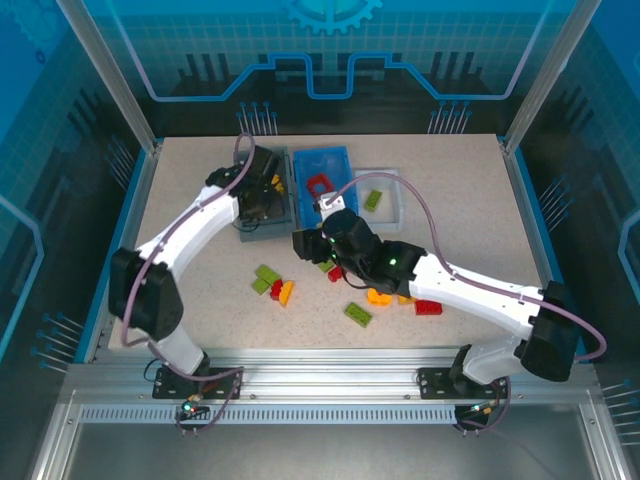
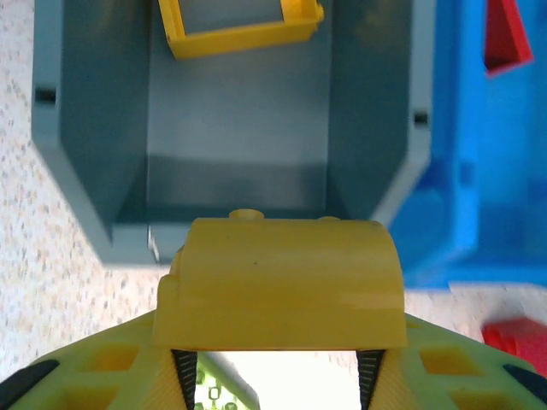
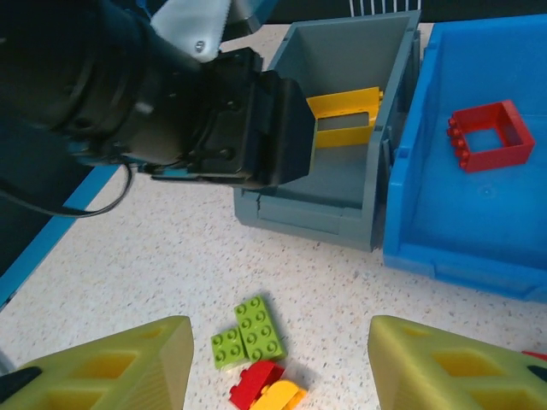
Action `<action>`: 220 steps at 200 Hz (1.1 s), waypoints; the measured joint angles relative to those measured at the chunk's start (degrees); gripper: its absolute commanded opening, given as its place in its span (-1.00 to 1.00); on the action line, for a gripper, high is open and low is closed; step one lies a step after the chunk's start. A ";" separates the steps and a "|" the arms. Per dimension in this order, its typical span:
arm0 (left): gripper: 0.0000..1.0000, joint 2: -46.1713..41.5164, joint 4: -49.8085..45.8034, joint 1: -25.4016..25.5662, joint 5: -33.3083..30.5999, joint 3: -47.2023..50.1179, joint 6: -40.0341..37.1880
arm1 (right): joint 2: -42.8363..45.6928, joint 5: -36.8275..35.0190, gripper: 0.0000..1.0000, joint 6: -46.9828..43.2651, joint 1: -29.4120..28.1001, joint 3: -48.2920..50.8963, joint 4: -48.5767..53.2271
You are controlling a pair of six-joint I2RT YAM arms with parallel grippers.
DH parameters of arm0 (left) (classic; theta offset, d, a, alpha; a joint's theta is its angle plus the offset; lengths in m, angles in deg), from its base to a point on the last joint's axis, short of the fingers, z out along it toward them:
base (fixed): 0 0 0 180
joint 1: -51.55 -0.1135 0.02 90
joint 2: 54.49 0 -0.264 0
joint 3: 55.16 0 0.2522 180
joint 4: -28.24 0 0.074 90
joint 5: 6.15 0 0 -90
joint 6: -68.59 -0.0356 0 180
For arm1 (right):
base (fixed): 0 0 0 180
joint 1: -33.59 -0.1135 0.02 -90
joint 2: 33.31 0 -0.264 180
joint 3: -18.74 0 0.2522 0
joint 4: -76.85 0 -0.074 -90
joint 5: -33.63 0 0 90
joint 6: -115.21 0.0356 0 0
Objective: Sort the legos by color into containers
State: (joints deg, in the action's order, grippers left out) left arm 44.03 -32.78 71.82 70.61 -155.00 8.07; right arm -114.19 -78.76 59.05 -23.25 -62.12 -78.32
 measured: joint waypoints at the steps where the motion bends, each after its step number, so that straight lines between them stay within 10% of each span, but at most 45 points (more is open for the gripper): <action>1: -0.12 0.52 0.02 -0.15 -0.02 -0.33 -0.09 | -0.07 0.02 0.14 0.00 0.04 -0.07 0.00; 103: -0.06 22.93 -0.55 -5.86 -0.66 -15.41 -1.11 | -3.89 3.37 0.14 1.92 2.27 -0.79 2.34; 220: 0.21 24.98 -3.67 -5.79 -2.21 -16.92 -0.96 | -0.31 2.93 0.21 5.90 5.68 3.50 7.04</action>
State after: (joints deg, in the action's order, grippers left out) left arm 69.02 -36.46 66.03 68.40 -171.92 7.11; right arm -114.49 -75.83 64.95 -17.56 -58.62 -71.29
